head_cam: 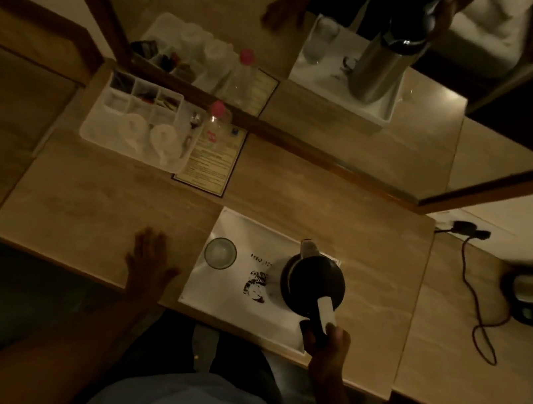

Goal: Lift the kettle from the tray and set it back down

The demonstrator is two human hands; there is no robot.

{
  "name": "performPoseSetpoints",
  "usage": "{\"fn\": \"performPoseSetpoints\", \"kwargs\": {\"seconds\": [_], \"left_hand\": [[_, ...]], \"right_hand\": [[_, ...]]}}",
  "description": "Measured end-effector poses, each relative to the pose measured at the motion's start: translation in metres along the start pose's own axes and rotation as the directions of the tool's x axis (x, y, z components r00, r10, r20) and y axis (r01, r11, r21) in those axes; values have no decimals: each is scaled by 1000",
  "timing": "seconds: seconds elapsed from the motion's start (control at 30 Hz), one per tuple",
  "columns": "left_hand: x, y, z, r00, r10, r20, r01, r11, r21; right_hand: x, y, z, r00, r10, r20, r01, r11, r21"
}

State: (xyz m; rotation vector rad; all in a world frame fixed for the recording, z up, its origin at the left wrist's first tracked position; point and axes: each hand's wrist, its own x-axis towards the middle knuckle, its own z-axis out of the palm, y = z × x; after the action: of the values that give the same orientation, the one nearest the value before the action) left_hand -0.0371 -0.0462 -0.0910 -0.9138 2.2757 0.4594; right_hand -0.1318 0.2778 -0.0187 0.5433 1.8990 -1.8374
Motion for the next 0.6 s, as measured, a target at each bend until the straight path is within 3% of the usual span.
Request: {"fn": "performPoseSetpoints", "kwargs": {"seconds": [0.07, 0.13, 0.37, 0.47, 0.6], "left_hand": [[3, 0, 3, 1000, 14, -21, -14, 1000, 22], [4, 0, 6, 1000, 22, -22, -21, 999, 37], [5, 4, 10, 999, 30, -23, -29, 999, 35], [3, 5, 10, 1000, 6, -26, -5, 999, 51], [-1, 7, 5, 1000, -1, -19, 2, 999, 40]], "right_hand": [[-1, 5, -17, 996, 43, -75, -46, 998, -40], [0, 15, -31, 996, -23, -87, 12, 993, -117], [-8, 26, -46, 992, -123, 20, 124, 962, -244], [-12, 18, -50, 977, -189, 99, 212, 908, -362], [-10, -4, -58, 934, -102, 343, 219, 921, -323]]}}
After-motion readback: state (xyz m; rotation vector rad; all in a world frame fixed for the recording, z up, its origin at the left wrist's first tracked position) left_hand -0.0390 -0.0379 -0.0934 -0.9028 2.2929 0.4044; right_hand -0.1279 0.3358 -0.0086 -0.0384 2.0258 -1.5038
